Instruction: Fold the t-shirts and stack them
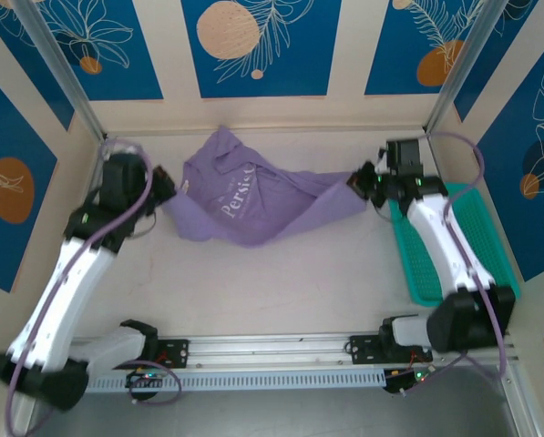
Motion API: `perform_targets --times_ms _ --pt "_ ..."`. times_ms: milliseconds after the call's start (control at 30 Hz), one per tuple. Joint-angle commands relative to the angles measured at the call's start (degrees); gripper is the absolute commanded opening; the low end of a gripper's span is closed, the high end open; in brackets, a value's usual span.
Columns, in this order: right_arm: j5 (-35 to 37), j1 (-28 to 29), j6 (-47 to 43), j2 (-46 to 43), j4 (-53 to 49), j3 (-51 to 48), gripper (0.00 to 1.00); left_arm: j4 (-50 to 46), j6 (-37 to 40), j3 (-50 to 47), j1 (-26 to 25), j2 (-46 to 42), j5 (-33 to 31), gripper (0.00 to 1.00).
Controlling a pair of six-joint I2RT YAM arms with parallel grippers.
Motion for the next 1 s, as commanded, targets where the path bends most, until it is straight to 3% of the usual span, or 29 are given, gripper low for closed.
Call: perform_targets --times_ms 0,67,133,200,233,267,333,400,467,567,667,833,967 --pt "-2.8 -2.0 2.7 11.7 0.8 17.8 0.0 4.7 -2.4 14.8 5.3 15.2 9.0 0.0" --pt "-4.2 -3.2 4.4 19.8 -1.5 31.9 0.0 1.7 -1.6 32.4 7.1 26.8 13.8 0.0" --pt "-5.2 -3.7 5.1 29.0 -7.0 51.4 0.0 -8.0 1.1 62.9 7.8 42.5 17.7 0.0" --pt "-7.5 -3.9 6.4 39.1 -13.5 72.7 0.0 -10.9 -0.2 92.6 9.0 56.4 24.3 0.0" --pt "-10.2 -4.2 7.9 44.1 -15.7 84.4 0.0 -7.7 -3.5 102.5 10.1 60.7 28.4 0.0" --pt "-11.9 -4.6 9.2 47.3 -16.5 92.9 0.0 -2.3 -6.6 101.7 11.0 59.7 32.0 0.0" --pt "-13.3 -5.1 11.0 49.4 -16.1 101.4 0.0 5.2 -4.9 89.3 11.6 51.3 33.0 0.0" --pt "-14.4 -5.3 9.7 43.9 -13.2 95.6 0.0 9.3 0.6 76.9 11.0 42.4 32.2 0.0" --pt "-16.1 -5.2 6.2 34.8 -7.2 83.0 0.0 11.9 4.3 67.8 11.0 35.0 33.7 0.0" --pt "-14.6 -4.6 1.9 19.3 4.3 60.9 0.0 7.4 12.1 63.0 10.9 26.2 35.7 0.0" --pt "-13.3 -4.2 1.5 7.9 7.2 43.2 0.0 4.1 15.8 48.7 10.9 13.8 36.0 0.0" --pt "-14.1 -0.8 -2.2 -7.1 5.9 12.9 0.0 3.3 11.2 5.3 10.8 -13.4 34.3 0.0" --pt "-13.8 2.5 -4.7 -16.6 -1.1 -7.6 0.0 -12.1 7.6 -17.1 10.7 -32.5 28.4 0.0"
